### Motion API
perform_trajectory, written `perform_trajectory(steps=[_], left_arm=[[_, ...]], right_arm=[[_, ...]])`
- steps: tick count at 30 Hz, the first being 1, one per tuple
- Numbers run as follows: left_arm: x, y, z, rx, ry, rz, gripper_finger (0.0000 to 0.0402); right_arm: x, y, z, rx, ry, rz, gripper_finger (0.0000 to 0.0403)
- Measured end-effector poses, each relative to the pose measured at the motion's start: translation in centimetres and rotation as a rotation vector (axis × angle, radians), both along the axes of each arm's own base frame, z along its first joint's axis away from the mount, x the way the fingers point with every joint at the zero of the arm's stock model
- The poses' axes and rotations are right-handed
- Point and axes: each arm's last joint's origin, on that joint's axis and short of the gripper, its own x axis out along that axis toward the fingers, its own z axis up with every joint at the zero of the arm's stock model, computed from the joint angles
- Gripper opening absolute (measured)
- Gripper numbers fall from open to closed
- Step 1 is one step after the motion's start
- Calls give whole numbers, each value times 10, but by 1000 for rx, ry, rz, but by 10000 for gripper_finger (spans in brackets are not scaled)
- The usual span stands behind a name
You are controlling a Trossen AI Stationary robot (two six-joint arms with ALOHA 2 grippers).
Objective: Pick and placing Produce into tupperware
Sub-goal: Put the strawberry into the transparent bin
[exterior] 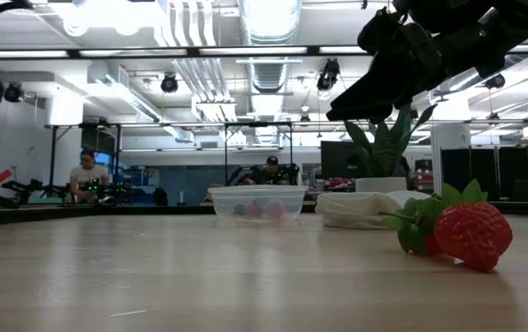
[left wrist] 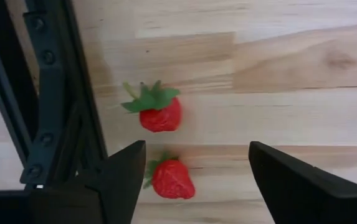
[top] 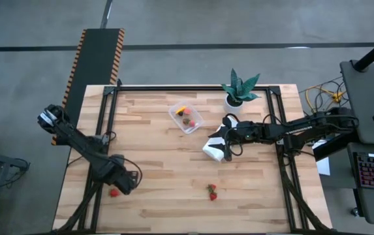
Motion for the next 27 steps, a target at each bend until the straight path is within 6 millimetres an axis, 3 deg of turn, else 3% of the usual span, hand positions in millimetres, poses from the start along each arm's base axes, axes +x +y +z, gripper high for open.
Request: perform_trajectory(steps=[11, 27], left_arm=[[-16, 1, -22, 29, 75, 11, 283], [-14, -1, -44, 35, 88, 3, 283]], right_arm=[[0, 0, -1, -1, 3, 0, 182], [-1, 0, -3, -2, 10, 1, 182]])
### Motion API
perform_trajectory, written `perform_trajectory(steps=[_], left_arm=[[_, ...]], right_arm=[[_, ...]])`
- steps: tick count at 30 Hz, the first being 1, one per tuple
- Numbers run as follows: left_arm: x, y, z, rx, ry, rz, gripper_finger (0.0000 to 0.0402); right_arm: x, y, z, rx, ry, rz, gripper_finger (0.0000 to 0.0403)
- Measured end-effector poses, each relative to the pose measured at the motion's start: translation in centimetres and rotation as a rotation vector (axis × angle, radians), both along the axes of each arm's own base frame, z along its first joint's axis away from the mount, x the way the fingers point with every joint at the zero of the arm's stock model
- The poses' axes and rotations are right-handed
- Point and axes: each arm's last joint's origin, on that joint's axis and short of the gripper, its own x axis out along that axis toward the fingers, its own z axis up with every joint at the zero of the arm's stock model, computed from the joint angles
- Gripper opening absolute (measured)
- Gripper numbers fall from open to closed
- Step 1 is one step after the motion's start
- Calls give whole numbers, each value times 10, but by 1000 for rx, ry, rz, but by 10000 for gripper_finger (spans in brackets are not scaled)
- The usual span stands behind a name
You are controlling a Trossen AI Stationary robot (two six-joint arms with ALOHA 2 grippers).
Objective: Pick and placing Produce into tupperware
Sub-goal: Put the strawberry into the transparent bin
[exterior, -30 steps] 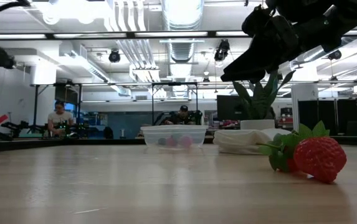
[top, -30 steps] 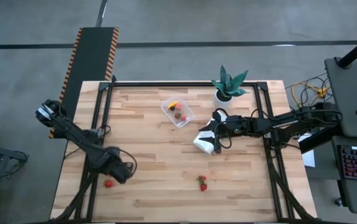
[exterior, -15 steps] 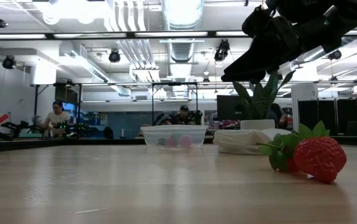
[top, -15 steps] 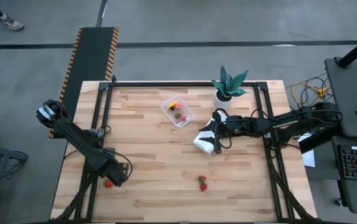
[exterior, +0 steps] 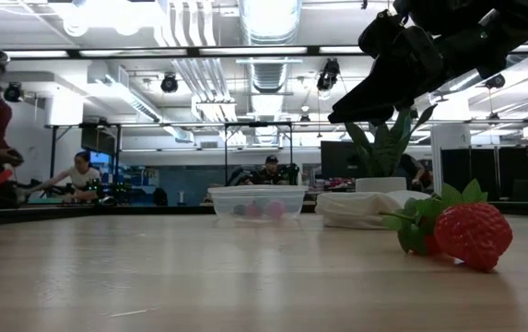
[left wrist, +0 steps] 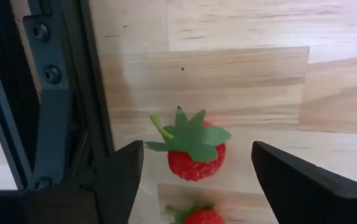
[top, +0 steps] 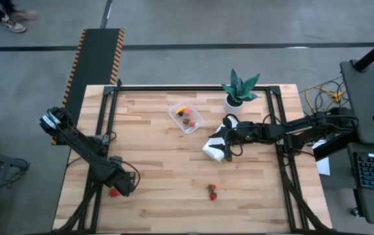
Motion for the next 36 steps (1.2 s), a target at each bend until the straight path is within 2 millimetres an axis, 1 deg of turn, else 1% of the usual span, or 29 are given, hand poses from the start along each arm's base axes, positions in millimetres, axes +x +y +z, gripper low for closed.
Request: perform_trajectory(steps=[3, 6, 17, 26, 29, 33, 36], left_arm=[[1, -1, -3, 6, 6, -2, 281], [2, -2, -6, 8, 10, -21, 270], [2, -2, -7, 10, 14, -22, 195], [2, -2, -6, 7, 11, -20, 144], [2, -2, -6, 6, 11, -20, 133], [2, -2, -5, 1, 2, -20, 129], [4, -3, 1, -17, -19, -20, 128]], right_arm=[[0, 0, 0, 0, 0, 0, 182], [0, 0, 0, 0, 0, 0, 182], [0, 0, 0, -13, 0, 6, 182], [0, 0, 0, -14, 0, 6, 182], [0, 0, 0, -14, 0, 6, 182], [0, 0, 0, -14, 0, 6, 182], [0, 0, 0, -14, 0, 6, 182]])
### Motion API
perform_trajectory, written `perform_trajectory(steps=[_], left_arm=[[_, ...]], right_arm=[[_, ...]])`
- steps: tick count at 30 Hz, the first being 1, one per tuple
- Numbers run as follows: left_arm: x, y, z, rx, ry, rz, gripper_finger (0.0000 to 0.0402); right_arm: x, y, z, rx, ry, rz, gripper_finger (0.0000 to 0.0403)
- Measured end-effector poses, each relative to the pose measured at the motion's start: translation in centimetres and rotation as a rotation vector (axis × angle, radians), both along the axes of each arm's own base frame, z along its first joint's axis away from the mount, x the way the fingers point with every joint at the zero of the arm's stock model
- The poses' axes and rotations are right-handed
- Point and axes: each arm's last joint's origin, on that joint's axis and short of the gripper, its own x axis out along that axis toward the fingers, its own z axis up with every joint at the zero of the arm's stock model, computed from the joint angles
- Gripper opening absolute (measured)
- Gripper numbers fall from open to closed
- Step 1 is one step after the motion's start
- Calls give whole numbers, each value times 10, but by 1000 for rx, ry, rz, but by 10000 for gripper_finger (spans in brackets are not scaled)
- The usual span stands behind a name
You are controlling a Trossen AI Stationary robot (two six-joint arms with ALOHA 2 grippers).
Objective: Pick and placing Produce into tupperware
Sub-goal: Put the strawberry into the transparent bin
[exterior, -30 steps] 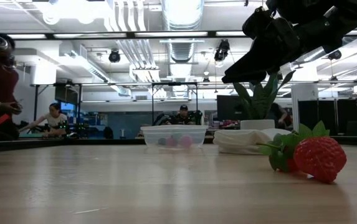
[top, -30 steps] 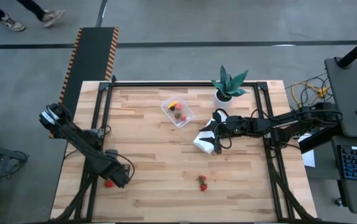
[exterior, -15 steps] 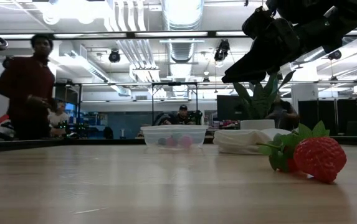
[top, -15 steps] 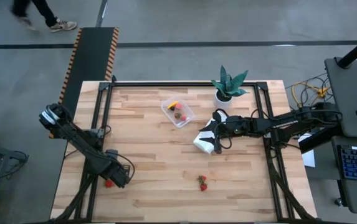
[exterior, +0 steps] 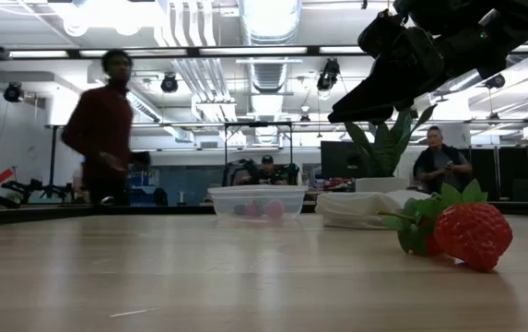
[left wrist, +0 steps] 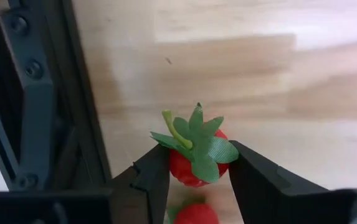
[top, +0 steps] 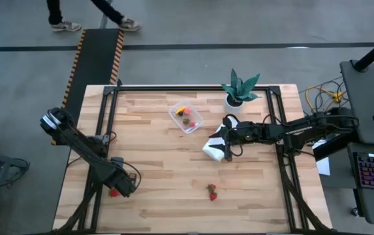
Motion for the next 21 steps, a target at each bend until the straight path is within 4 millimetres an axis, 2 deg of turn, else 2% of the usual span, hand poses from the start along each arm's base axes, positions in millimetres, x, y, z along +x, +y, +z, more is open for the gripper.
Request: perform_trajectory(steps=[4, 8, 13, 17, 21], left_arm=[[4, -1, 14, -8, -85, -26, 127], [12, 3, 35, 44, -283, -108, 127], [25, 15, 68, 261, -593, -241, 127], [30, 29, 88, 429, -752, -262, 127], [38, 37, 103, 536, -891, -393, 126]], right_arm=[[0, 0, 0, -1, 0, 1, 182], [0, 0, 0, -11, -1, 4, 182], [0, 0, 0, -25, -3, 11, 182], [0, 0, 0, -29, -3, 18, 182], [1, 2, 2, 2, -18, 56, 183]])
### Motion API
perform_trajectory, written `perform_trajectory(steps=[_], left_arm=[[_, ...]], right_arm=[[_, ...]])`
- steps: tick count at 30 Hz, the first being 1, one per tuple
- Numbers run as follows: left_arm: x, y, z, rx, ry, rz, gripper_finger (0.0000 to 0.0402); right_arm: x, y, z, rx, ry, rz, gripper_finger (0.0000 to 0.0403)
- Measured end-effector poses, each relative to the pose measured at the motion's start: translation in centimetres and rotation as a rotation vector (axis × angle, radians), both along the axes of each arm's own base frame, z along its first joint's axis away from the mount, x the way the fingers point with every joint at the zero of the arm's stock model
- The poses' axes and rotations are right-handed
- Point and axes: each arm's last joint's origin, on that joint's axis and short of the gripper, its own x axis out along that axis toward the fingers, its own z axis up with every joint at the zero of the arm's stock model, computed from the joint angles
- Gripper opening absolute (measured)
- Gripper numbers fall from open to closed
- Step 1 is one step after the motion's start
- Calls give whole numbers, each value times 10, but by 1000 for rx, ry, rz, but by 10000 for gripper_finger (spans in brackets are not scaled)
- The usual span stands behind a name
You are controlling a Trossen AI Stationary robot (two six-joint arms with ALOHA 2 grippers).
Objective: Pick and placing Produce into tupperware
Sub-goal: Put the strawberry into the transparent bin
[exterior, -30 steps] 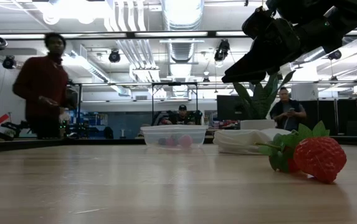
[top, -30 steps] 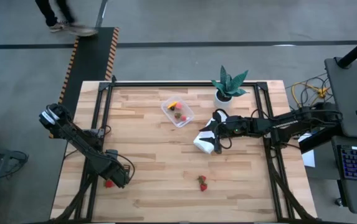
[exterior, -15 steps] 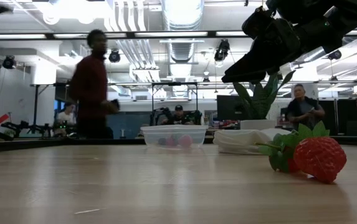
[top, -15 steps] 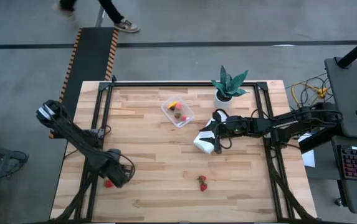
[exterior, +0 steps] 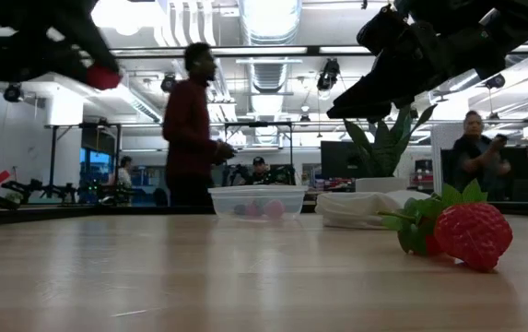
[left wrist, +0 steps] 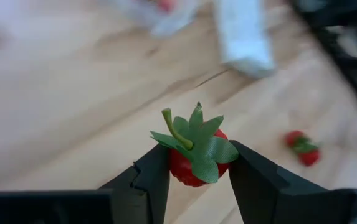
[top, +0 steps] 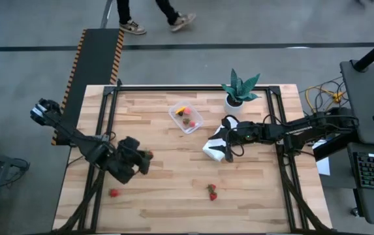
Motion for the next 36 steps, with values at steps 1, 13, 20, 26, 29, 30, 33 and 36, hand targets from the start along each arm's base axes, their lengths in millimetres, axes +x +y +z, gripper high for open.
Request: perform_trajectory(steps=[1, 13, 20, 26, 29, 30, 33, 36], left_arm=[[2, 1, 3, 42, -15, -46, 126], [49, 6, 38, 388, -274, -626, 126], [77, 15, 27, 522, -285, -741, 126], [101, 22, 8, 551, -259, -761, 126], [111, 25, 8, 577, -315, -746, 126], [114, 26, 8, 578, -334, -751, 126], [120, 30, 10, 563, -412, -780, 126], [123, 33, 12, 560, -458, -786, 126]], right_arm=[[0, 0, 1, 10, -9, -2, 183], [3, 13, 13, -31, -183, 140, 218], [5, 23, 31, -174, -390, 187, 282], [3, 34, 41, -347, -498, 176, 297], [5, 40, 47, -402, -524, 187, 293], [6, 42, 50, -410, -534, 194, 292], [7, 47, 56, -435, -554, 211, 289], [7, 50, 58, -465, -567, 225, 289]])
